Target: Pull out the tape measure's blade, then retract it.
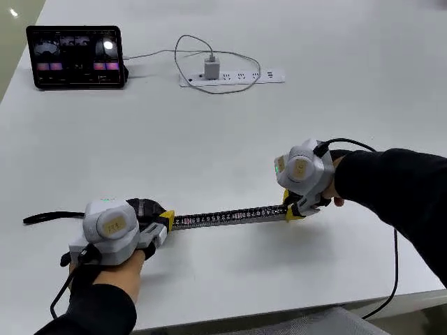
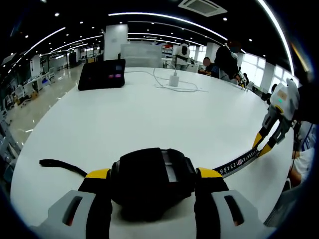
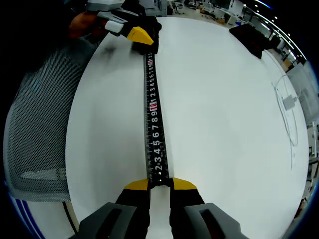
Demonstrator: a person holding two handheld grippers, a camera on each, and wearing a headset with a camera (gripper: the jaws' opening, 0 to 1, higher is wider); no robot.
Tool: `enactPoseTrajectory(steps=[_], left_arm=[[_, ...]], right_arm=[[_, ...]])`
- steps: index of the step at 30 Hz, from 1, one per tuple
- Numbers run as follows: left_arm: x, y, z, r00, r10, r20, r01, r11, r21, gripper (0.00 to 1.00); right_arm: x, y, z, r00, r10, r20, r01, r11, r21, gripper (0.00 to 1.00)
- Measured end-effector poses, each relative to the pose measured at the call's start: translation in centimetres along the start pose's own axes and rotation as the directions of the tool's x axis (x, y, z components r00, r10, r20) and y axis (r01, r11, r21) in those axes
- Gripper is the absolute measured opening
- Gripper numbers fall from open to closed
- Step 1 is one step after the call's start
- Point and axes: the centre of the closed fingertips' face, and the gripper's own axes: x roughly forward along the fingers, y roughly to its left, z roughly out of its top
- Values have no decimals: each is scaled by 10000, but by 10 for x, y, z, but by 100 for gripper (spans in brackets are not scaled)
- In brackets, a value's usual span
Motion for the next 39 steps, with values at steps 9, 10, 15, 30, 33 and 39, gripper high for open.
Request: enactPoseTrajectory(steps=[9,10,15,30,33,39], left_arm=[[0,1,-1,9999,57,-118,-53,9995,312,61],[1,0,0,9999,40,-111,-37,9996,277,61],[1,0,0,9999,-5,-109,7,9998,220,62],[1,0,-1,9996,-256,-139,254,9996,-139,64],[1,0,-1,9996,-275,-92,274,9995,-146,63],[1,1,-1,9996,-291,-23,291,9995,-92,63]], right_arm=[[0,2,1,9997,-249,61,249,9997,62,10],[0,2,2,9996,-263,86,262,9996,124,10],[1,2,4,9995,-311,-71,312,9995,18,10],[1,2,7,9993,-328,157,326,9993,157,11],[1,2,7,9991,-338,249,332,9992,219,11],[1,2,9,9988,-348,355,338,9990,296,11]])
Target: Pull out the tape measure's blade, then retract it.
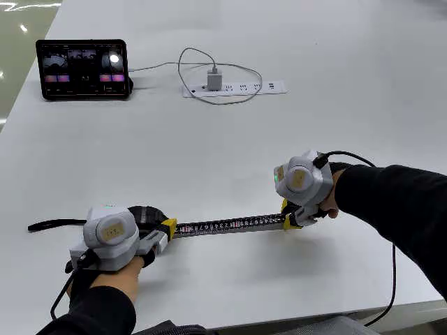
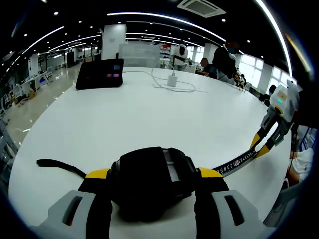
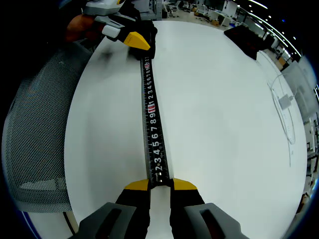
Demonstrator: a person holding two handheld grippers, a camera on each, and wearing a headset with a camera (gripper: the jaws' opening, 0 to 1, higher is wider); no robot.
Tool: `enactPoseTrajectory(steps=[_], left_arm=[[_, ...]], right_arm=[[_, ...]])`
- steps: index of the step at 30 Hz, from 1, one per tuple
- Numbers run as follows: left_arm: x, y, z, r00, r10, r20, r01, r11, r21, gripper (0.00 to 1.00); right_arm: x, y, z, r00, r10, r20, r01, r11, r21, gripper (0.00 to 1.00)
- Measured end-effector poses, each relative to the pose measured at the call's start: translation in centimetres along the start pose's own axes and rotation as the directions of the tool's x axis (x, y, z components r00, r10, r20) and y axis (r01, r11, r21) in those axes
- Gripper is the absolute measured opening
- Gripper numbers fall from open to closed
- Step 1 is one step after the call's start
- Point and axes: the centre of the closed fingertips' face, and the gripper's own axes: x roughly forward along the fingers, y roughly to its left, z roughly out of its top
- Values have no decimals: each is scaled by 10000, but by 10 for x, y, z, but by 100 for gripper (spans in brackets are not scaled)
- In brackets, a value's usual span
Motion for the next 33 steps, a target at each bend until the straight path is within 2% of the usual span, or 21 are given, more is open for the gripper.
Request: enactPoseTrajectory(steps=[7,18,33], left_arm=[[0,0,0,9999,-132,-20,132,9999,-39,63],[-3,0,0,9991,-419,80,421,9989,-228,62],[-3,-1,1,9973,-680,268,686,9975,-196,62]], right_arm=[[0,1,1,9998,15,199,-10,9997,-262,10],[-1,0,4,9962,146,857,-169,9995,257,10],[1,1,9,9964,238,808,-238,9997,-20,10]])
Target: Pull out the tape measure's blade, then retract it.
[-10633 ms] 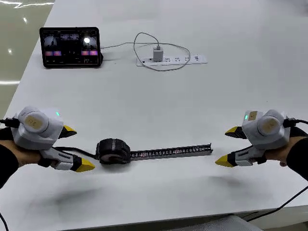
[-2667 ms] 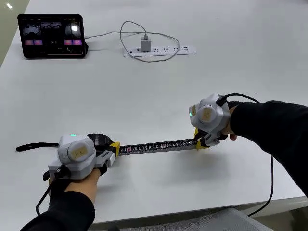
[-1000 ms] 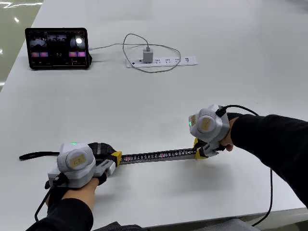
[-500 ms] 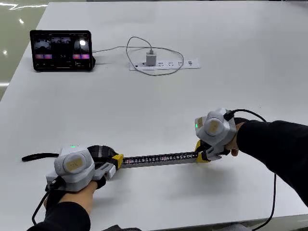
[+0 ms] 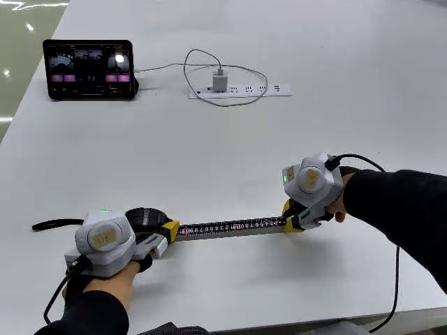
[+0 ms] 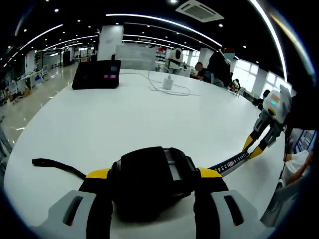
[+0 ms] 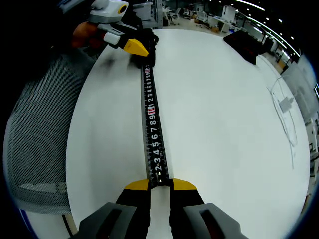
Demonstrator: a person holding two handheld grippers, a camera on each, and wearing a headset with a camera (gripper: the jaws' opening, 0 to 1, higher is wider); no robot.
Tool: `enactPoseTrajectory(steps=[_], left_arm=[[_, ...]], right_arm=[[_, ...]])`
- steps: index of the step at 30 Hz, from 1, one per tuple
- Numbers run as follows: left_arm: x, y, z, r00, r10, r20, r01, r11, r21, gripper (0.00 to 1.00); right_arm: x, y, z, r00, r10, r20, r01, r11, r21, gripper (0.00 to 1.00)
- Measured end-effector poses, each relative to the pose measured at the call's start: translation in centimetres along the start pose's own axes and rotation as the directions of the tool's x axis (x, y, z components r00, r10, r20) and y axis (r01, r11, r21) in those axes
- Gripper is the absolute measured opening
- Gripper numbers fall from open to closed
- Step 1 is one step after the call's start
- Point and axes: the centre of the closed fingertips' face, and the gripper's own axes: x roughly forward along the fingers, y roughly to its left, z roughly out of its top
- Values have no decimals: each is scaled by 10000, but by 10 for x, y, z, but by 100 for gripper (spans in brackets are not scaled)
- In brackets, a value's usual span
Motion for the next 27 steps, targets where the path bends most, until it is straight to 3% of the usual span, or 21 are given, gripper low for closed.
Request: enactPoseTrajectory(steps=[15,27], left_arm=[[1,0,0,10000,0,16,0,10000,57,62],[2,-1,0,10000,-31,-14,31,9999,97,62]], right_arm=[[3,1,7,9998,-73,-161,74,10000,37,11],[6,1,11,9998,0,-203,-11,9987,-519,11]])
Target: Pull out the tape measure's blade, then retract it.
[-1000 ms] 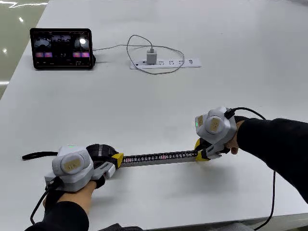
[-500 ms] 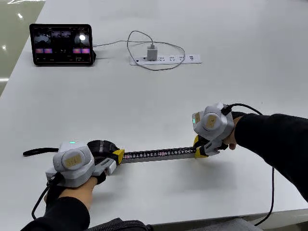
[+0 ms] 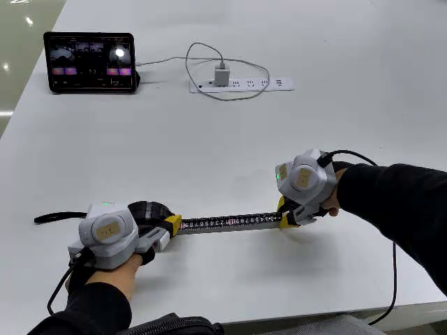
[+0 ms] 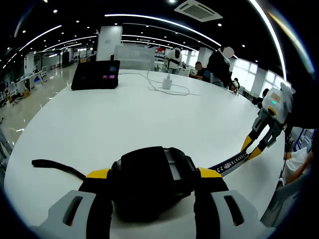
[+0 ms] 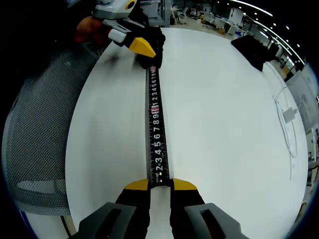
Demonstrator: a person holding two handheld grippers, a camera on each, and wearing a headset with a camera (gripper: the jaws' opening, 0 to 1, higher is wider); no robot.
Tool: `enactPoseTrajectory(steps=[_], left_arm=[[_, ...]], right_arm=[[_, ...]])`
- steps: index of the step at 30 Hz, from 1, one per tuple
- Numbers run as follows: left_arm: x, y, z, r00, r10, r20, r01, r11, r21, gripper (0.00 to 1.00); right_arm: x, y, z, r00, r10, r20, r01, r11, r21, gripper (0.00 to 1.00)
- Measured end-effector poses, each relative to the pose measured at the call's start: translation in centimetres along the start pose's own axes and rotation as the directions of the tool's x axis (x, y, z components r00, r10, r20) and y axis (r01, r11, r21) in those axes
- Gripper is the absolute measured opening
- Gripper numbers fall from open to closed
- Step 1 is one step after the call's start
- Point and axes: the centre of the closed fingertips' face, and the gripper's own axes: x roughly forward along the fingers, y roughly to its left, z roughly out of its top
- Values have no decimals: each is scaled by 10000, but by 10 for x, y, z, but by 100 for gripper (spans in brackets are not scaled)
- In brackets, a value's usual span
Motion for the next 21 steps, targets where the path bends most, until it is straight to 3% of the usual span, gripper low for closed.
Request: enactPoseTrajectory(steps=[21], left_arm=[[0,0,0,10000,-56,-5,56,10000,-33,62]], right_arm=[[3,1,9,10000,-30,30,29,9997,233,11]])
